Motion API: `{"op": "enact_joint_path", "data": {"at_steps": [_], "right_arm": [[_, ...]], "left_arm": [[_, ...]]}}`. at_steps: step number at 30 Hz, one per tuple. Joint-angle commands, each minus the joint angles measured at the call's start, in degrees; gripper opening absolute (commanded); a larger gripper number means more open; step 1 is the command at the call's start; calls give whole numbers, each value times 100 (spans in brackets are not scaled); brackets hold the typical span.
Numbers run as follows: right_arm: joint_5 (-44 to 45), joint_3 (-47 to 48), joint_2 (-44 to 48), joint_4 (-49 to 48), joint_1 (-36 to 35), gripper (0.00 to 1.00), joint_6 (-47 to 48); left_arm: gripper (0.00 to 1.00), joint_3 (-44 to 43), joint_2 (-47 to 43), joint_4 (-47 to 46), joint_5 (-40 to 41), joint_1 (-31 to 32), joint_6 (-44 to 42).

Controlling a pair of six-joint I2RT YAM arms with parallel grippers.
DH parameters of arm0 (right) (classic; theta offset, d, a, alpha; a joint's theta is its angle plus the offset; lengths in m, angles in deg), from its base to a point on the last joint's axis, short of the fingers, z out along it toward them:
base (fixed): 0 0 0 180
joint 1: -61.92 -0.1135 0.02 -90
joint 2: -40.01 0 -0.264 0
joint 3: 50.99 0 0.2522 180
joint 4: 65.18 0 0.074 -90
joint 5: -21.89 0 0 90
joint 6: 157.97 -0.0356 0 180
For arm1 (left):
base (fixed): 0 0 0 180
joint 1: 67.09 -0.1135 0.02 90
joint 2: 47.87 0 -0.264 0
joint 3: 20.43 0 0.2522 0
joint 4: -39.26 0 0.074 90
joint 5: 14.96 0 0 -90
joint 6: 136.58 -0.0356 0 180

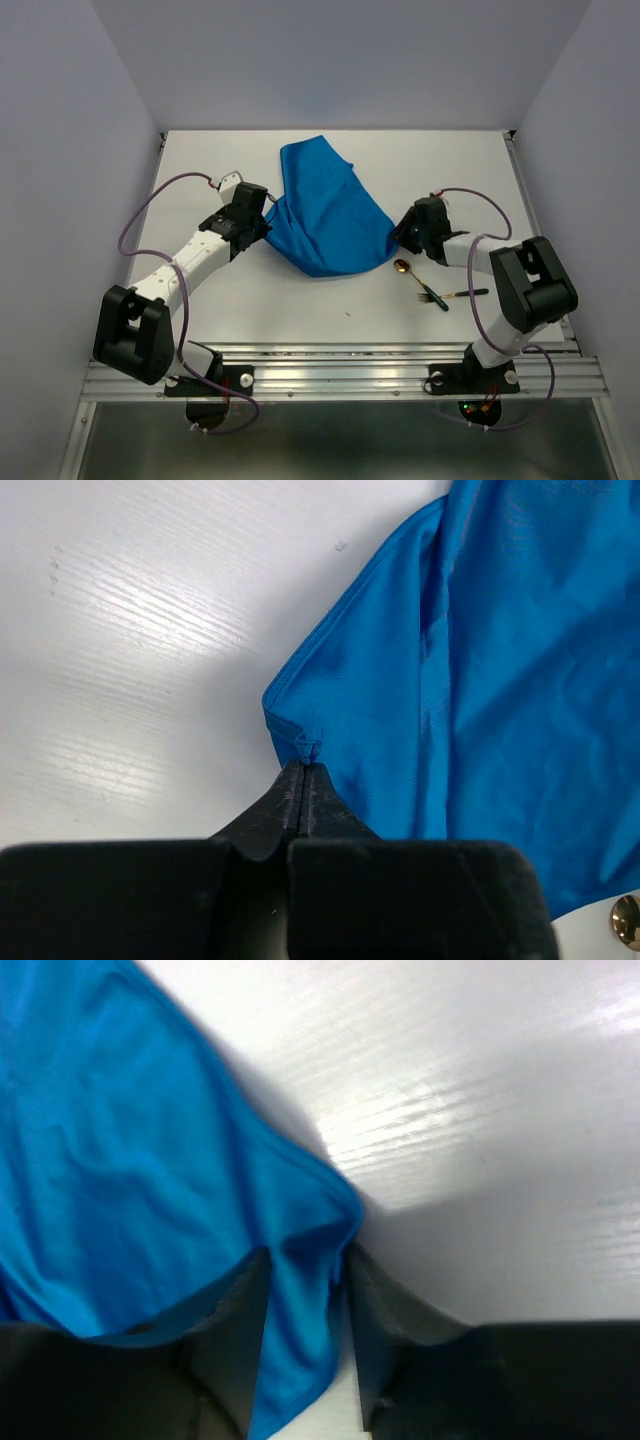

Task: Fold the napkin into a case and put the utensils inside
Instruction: Flatten out the crumpled napkin at the center of the board.

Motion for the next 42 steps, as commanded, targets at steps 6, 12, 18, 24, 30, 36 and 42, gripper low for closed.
{"op": "enact_joint_path", "data": {"at_steps": [6,12,18,24,30,36,42], "right_arm": [[413,663,-109,1101,22,1,-81],[870,1999,1243,1753,22,1,595],[985,3836,1632,2175,22,1,1044],[949,5147,2018,2431,22,1,1361],[581,5780,2536,2431,22,1,1449],[36,5825,3038,2396,22,1,1265],[-79,5614,3714,2466,22,1,1203]], "left_arm": [[0,-375,-94,182,31,-190,-8],[0,-1796,-436,525,-303,-858,-518],[0,-3625,-690,817,-137,-1201,-808],[0,-5077,-1131,851,179,-1324,-1045],[0,-5746,-1516,913,171,-1333,-1063],[0,-5773,-2185,746,163,-1333,-1028],[0,-5940,-2677,965,373,-1333,-1081]]}}
